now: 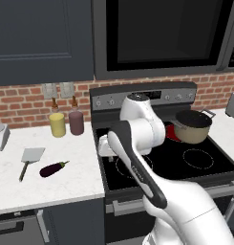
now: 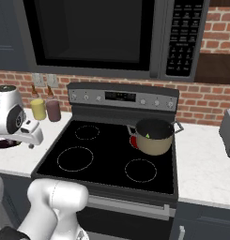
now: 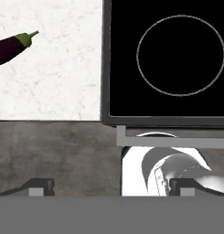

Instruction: Put the lemon wedge and eggplant in the pot. Retrieve the spatula and lightly stir the vegetables in the pot.

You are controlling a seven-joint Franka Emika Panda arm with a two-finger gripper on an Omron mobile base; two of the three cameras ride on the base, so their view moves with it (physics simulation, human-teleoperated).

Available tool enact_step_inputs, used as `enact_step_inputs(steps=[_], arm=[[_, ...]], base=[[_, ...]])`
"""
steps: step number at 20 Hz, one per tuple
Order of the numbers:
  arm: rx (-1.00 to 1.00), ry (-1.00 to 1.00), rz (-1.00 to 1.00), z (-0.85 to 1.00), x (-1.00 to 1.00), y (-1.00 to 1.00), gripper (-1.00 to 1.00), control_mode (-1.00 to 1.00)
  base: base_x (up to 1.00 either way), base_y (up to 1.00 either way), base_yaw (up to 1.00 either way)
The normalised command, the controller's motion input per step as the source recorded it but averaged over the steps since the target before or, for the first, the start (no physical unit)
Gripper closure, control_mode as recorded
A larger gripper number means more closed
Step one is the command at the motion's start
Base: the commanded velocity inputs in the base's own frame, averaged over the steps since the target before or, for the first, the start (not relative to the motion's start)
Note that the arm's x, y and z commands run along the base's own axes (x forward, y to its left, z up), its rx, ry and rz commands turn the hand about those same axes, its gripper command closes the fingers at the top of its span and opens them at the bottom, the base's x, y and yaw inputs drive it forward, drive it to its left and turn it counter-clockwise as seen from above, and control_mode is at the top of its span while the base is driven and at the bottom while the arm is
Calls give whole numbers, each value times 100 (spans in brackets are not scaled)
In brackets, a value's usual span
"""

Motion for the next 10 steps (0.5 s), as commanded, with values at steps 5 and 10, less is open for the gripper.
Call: enact_step_inputs(steps=[5, 10], arm=[[0, 1, 20, -1, 23, 69, -100, -100], [0, 1, 21, -12, 29, 59, -100, -100]], base=[[0, 0, 0], [0, 0, 0]])
